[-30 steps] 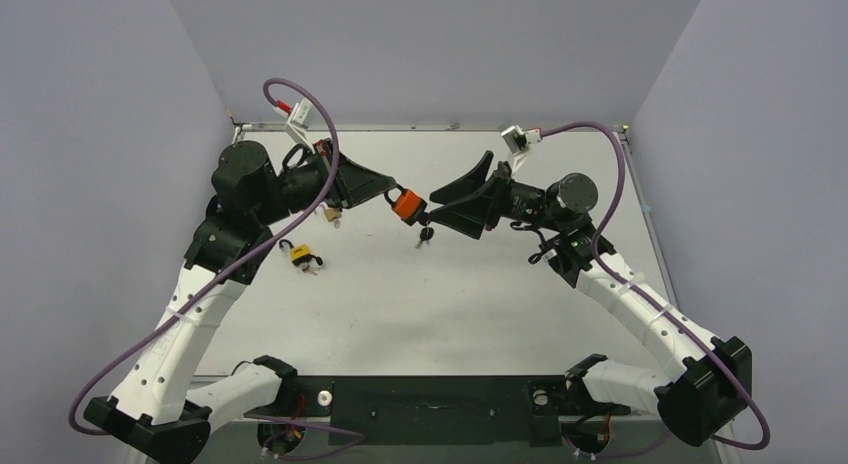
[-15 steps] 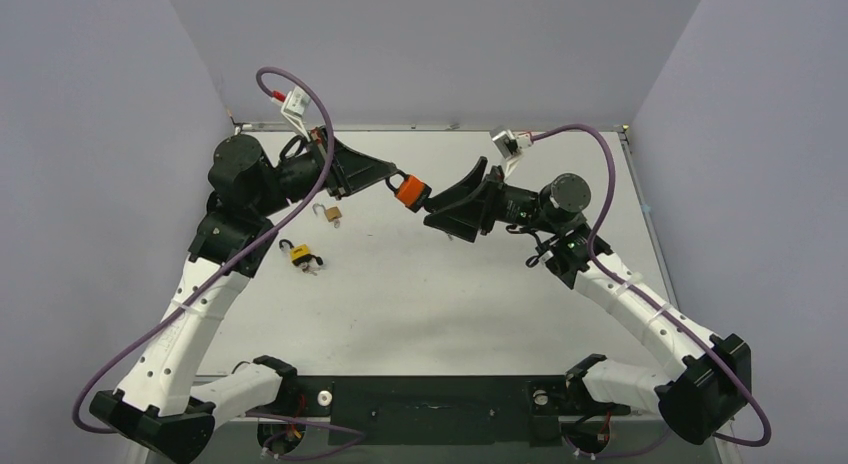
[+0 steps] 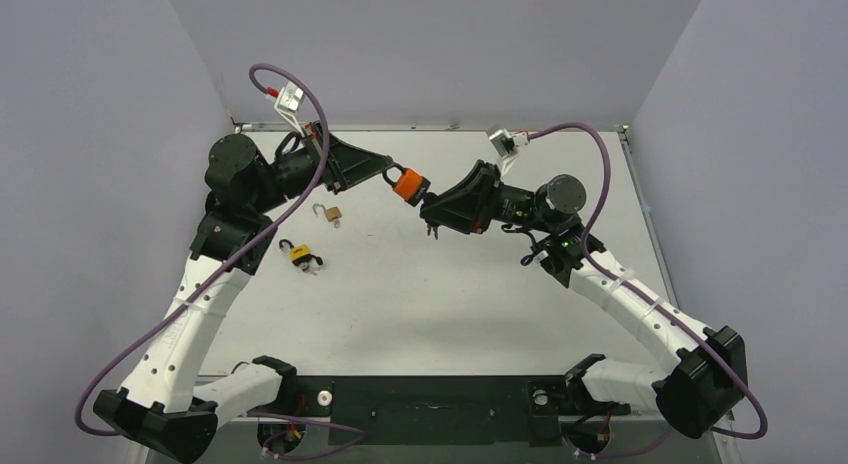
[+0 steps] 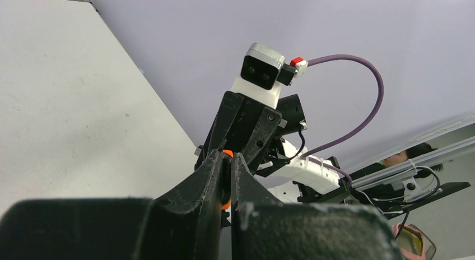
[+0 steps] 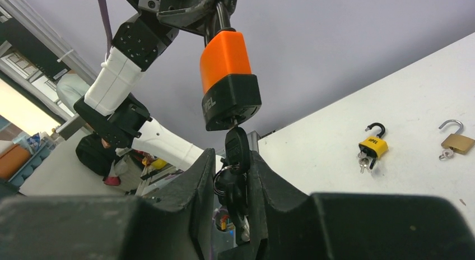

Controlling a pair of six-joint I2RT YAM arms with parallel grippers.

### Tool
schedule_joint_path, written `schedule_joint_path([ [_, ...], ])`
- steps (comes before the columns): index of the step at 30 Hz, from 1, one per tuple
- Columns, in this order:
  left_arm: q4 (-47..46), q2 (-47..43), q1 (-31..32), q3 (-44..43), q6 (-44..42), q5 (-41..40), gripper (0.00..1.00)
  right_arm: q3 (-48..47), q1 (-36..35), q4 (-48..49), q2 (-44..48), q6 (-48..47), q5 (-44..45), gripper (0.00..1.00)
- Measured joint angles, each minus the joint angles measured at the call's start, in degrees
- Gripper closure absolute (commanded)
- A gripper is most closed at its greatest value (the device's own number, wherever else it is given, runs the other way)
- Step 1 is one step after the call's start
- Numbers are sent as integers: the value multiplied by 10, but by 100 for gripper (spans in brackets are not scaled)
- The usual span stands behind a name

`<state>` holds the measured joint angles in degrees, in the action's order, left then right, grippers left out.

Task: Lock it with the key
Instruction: Lock the lock, then place the lock at the center of the board, then place the key at the center of the board.

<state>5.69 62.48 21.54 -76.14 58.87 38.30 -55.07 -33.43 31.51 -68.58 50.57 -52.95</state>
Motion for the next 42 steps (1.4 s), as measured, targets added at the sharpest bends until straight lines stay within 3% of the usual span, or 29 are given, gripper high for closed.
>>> schedule_joint_path([
  [18,-139,23,-71,48,71,25,100,97,47,-12,35,3,14,100],
  [23,-169,44,-69,55,67,20,100,98,84,-139,72,-48,101,100],
  [26,-189,75,-50,75,59,0,100,74,110,-275,83,-86,217,100],
  [33,-233,240,58,83,32,-69,100,44,181,-462,57,-109,429,100],
  [37,-262,384,109,49,33,-96,100,44,240,-502,7,-109,493,100],
  [42,-282,568,151,-60,35,-117,100,44,283,-509,-77,-109,543,100],
])
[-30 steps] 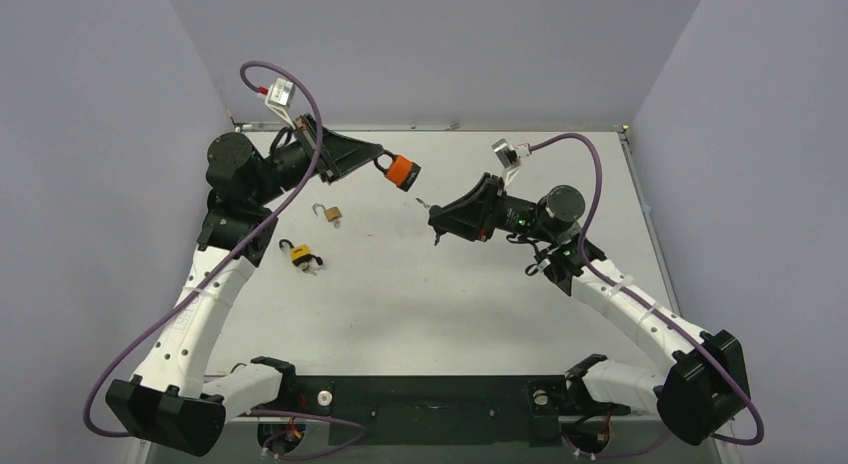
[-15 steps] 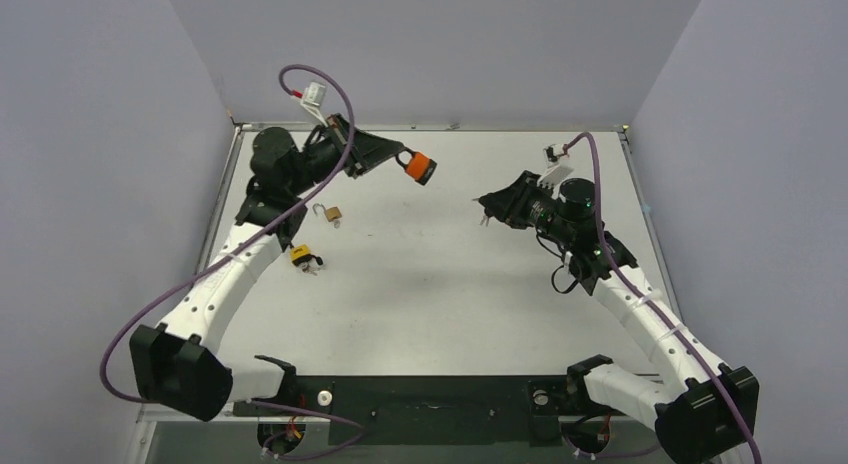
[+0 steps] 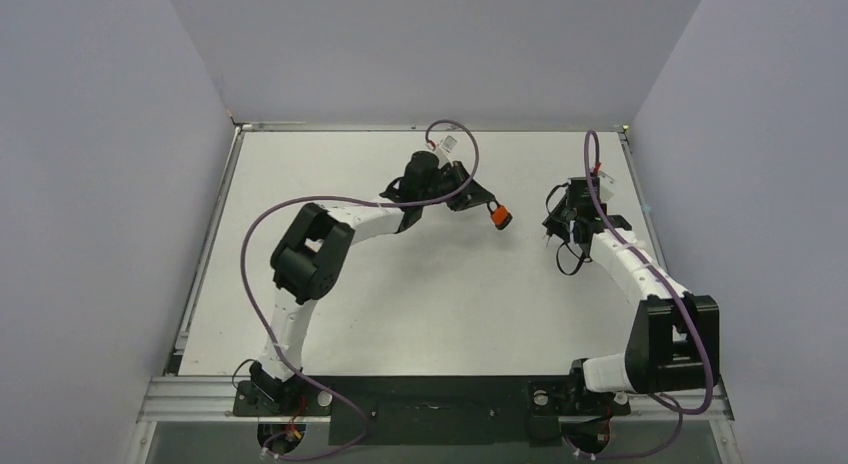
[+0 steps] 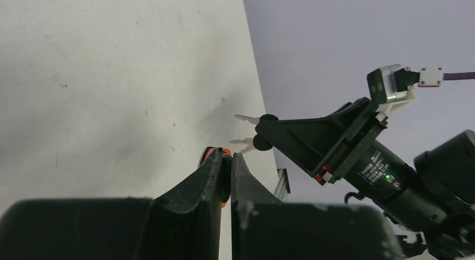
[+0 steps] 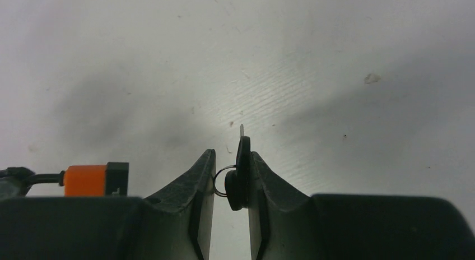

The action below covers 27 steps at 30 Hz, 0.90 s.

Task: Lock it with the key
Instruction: Place the key at the center of the board.

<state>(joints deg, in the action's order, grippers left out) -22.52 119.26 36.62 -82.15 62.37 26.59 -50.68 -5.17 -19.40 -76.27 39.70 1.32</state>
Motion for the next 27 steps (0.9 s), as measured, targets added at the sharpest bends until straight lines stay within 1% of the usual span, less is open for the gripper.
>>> schedule_joint_path([
  [7,-3,196,37,-161,12,-5,100,-3,7,9,-90,8,9,100],
  [10,0,244,48,-202,22,-6,100,-17,6,17,-121,15,8,100],
  [14,0,267,54,-231,37,-5,100,-21,6,29,-146,19,8,100],
  [15,0,269,54,-235,39,-5,100,-21,6,30,-151,19,8,95],
  [16,2,270,54,-238,40,-7,95,-22,6,30,-157,19,8,91],
  [17,6,270,54,-240,40,-7,90,-23,5,30,-162,19,8,82],
  [18,11,270,54,-241,39,-9,78,-24,5,32,-168,19,8,73],
  [19,16,270,54,-242,36,-10,72,-24,4,32,-173,19,7,69],
  [20,25,270,54,-243,32,-12,63,-25,2,32,-175,20,7,62],
  [22,42,270,53,-246,23,-17,60,-25,1,33,-177,22,6,54],
  [27,79,270,47,-247,-2,-24,58,-36,-12,32,-178,20,6,41],
])
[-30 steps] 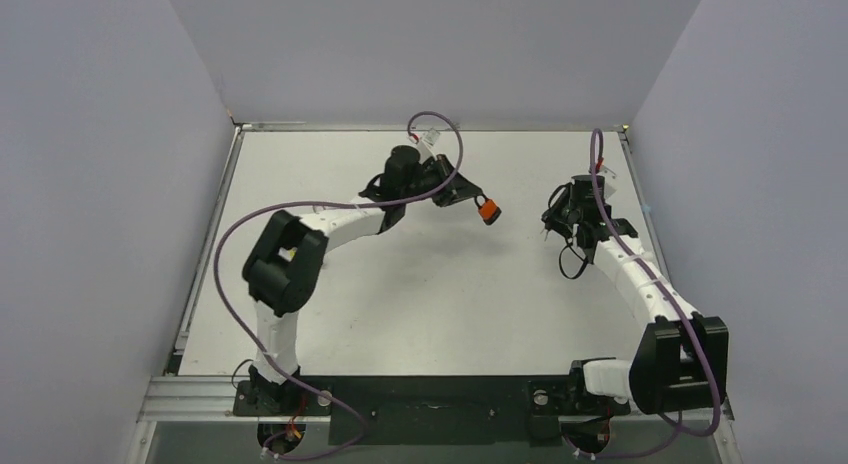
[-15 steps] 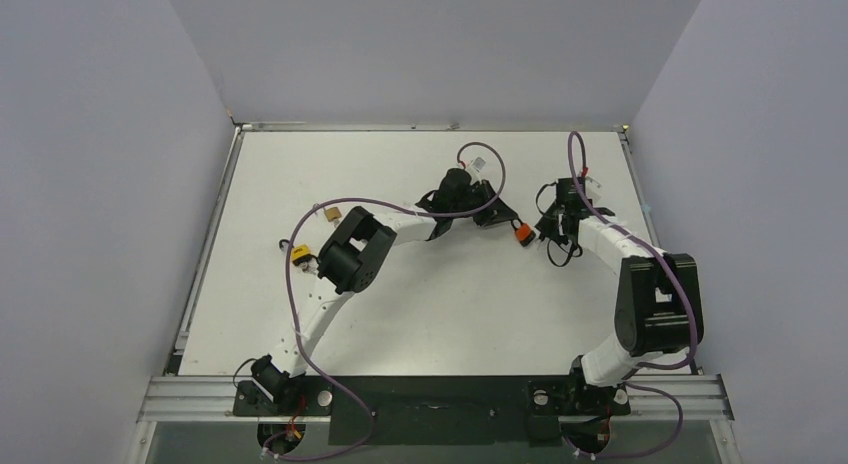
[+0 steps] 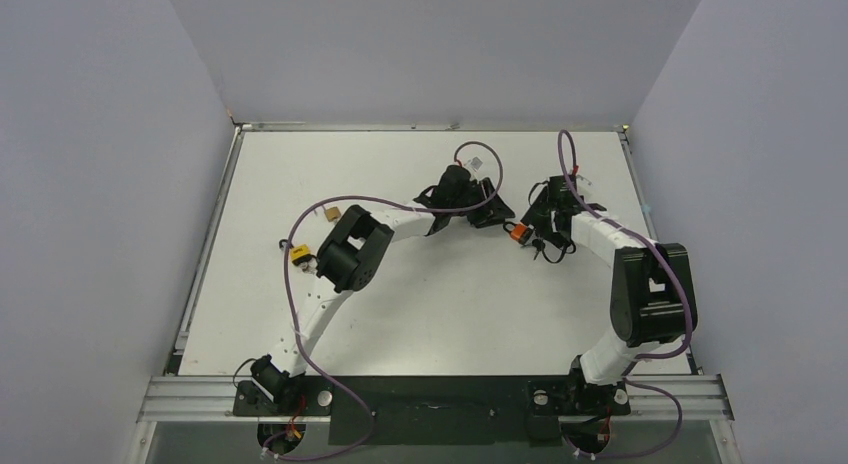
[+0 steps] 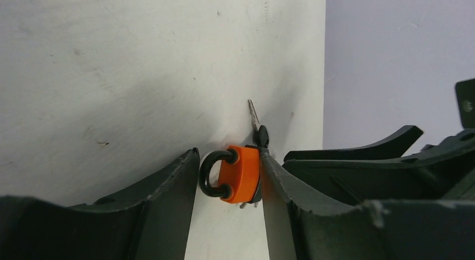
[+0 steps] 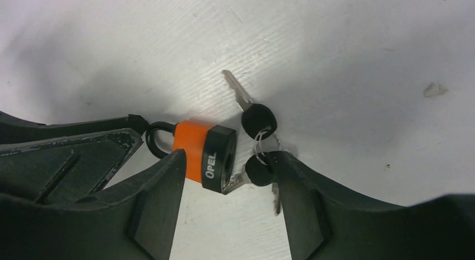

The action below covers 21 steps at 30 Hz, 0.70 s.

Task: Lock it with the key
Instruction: Place the key at the center of the board.

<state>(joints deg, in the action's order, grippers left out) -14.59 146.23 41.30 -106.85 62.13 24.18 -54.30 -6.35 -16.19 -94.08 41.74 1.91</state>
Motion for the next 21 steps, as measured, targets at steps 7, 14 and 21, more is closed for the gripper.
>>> schedule_joint_path([
  [7,89,-39,-20,-3,-70,-7,53,-38,-28,-19,0,-5,28,33],
  [14,196,-212,-88,84,-133,-54,52,-52,-63,-50,11,-8,83,31],
  [21,231,-409,-245,217,-162,-124,52,-83,-142,-59,16,-16,92,31],
])
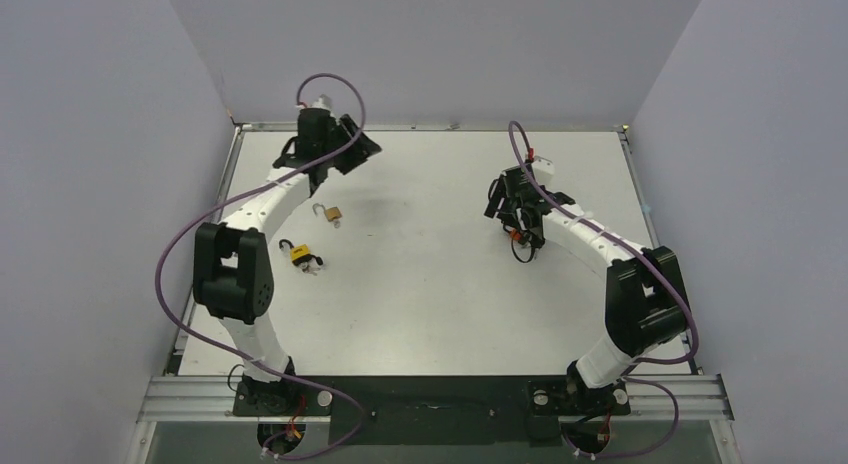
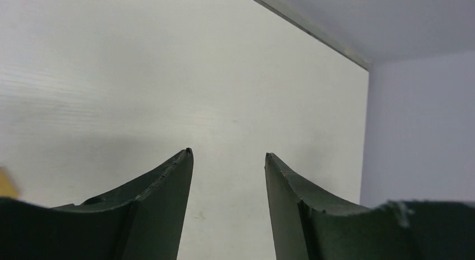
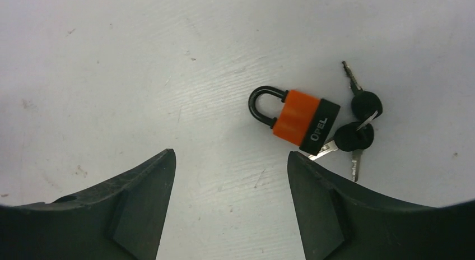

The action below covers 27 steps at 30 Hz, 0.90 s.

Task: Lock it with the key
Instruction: Place the key at the center of the board, then pick up the lock from the center of the board.

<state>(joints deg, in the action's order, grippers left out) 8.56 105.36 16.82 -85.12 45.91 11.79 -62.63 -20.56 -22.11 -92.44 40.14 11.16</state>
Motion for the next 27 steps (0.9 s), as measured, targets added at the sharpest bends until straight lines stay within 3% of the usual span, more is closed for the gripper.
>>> schedule_joint_path([
  [4,17,-12,-90,45,-3,-38,53,-5,-18,2,0,-6,-12,32],
  [8,67,0,-128,67,0,-92,55,-14,-32,5,0,-8,-18,32],
  [17,117,24,-156,73,4,-186,59,-18,-65,9,-1,-10,-34,33],
  [27,114,59,-176,100,3,-181,59,-22,-73,12,-12,-10,-49,33],
])
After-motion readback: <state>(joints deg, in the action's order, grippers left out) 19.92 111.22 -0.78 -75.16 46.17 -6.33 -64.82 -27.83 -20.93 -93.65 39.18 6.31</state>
